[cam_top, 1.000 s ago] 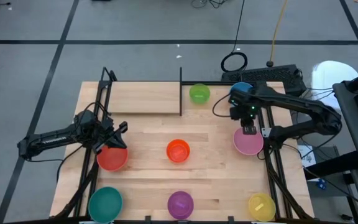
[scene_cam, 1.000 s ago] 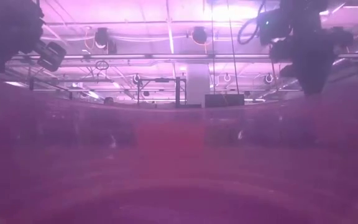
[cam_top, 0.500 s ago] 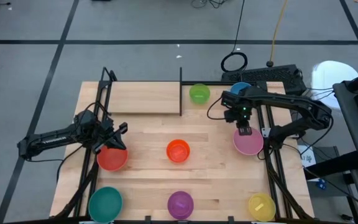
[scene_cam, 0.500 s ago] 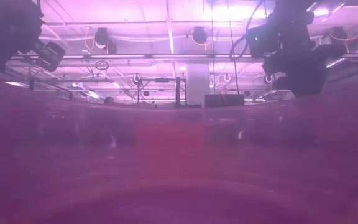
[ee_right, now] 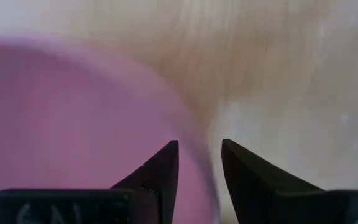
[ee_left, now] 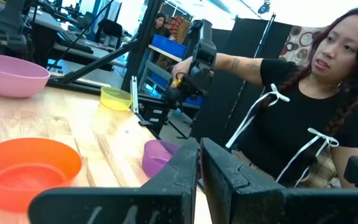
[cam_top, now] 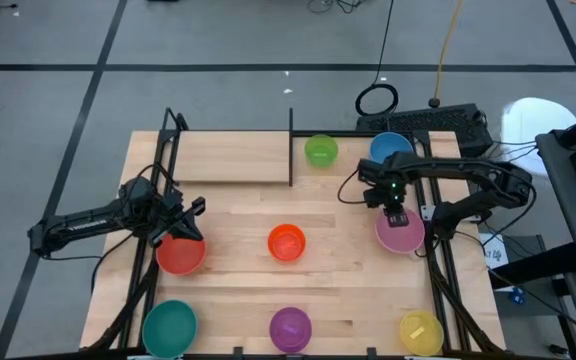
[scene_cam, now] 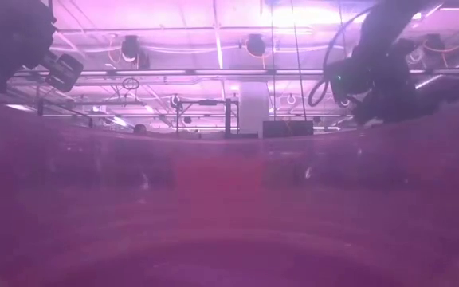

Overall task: Place and stack bowls onto a shelf
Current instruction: Put the pink bowl on the shelf

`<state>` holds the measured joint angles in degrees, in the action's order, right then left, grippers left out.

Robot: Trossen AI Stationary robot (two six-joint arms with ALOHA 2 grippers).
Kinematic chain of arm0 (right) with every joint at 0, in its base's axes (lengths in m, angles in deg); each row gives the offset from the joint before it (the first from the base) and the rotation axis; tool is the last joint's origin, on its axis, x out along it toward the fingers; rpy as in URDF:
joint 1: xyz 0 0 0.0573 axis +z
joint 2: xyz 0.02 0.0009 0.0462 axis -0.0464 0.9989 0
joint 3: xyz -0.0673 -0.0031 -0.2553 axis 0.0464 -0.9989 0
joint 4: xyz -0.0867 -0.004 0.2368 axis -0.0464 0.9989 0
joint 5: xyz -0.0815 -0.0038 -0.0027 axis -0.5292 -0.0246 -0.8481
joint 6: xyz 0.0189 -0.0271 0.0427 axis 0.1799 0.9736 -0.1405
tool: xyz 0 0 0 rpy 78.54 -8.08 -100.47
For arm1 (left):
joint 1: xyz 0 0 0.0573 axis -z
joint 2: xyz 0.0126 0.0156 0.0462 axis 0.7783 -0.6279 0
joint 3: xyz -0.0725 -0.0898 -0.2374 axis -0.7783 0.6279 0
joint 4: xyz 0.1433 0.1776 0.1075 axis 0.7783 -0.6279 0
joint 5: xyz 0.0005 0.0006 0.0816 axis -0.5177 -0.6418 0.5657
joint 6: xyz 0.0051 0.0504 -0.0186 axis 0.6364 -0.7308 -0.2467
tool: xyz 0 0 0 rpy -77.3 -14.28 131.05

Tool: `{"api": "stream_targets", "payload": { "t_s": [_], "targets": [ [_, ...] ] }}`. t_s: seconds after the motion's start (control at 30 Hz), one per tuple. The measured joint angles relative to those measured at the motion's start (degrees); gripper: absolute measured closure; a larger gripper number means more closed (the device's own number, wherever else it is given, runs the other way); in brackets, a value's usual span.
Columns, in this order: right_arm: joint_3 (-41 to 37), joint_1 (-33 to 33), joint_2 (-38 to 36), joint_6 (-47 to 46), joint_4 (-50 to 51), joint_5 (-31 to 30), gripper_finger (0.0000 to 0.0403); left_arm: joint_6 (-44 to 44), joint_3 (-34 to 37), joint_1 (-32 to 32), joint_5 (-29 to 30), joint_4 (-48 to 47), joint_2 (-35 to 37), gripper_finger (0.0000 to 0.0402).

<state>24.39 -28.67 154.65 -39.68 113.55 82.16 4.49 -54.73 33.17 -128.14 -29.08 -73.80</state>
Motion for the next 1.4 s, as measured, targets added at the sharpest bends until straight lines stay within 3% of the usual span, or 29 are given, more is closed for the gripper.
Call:
{"api": "stream_targets", "payload": {
  "t_s": [0.17, 0.37, 0.63, 0.8, 0.93, 1.17, 1.4],
  "targets": [
    [-2.2, 1.1, 0.0, 0.0, -5.6, -0.1, 0.0302, 0.0, 0.0, 0.0, 0.0, 0.0, 0.0, 0.0378],
    [-2.0, 3.1, -0.2, -5.7, -9.6, -2.5, 0.0391, 0.0, 0.0, 0.0, 0.0, 0.0, 0.0, 0.0378],
    [-0.1, 7.0, -2.5, -15.4, -13.4, -6.7, 0.0399, 1.8, 0.0, 0.0, 0.0, 0.6, 0.0, 0.0378],
    [8.7, 11.3, -4.7, -20.8, -10.9, -17.0, 0.0402, 5.0, 0.0, 0.0, -0.4, 13.1, 0.0, 0.0378],
    [18.6, 14.2, -5.0, -22.9, -8.5, -22.6, 0.0403, 12.2, 0.0, 0.0, -4.5, 26.4, 0.0, 0.0378],
    [33.1, 16.0, -4.0, -21.4, -15.7, -22.9, 0.0403, 26.2, 0.0, 0.0, -8.0, 38.5, 0.0, 0.0378],
    [41.8, 16.0, -0.5, -15.4, -28.4, -22.5, 0.0403, 29.0, 0.0, 0.0, -9.4, 39.5, 0.0, 0.0378]
  ]
}}
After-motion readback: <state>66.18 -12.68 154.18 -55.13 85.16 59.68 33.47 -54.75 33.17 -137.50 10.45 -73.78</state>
